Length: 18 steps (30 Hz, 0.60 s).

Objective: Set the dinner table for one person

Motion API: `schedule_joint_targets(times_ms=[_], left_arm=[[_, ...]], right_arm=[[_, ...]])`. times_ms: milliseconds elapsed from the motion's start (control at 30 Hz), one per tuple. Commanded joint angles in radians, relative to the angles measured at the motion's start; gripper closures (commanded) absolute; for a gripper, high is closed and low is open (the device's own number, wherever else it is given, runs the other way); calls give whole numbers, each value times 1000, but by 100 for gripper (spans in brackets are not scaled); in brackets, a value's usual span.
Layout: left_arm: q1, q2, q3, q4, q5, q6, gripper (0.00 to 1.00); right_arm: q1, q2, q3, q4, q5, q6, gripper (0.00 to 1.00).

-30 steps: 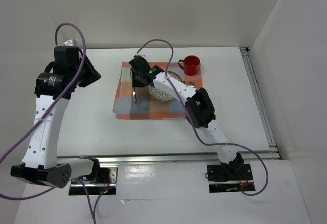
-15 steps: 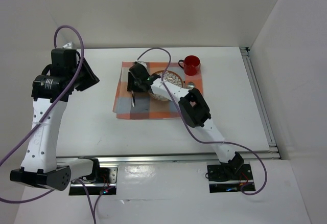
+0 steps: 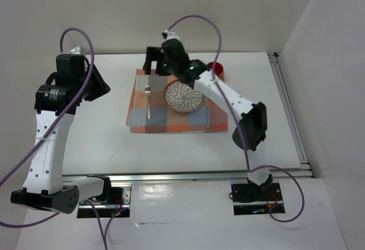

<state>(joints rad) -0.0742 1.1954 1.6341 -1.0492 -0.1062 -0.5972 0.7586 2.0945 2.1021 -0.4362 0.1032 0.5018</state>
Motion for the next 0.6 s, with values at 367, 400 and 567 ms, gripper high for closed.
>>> schedule_joint_targets(times_ms=[367, 400, 567], left_arm=[[14, 18, 0, 103, -64, 71, 55], [14, 33, 12, 103, -64, 71, 55], [14, 33, 12, 115, -44, 80, 50]], right_arm=[[-439, -750, -848, -501, 356, 170, 0], [-455, -784, -882, -501, 355, 170, 0], [-579, -965, -979, -463, 306, 133, 0]])
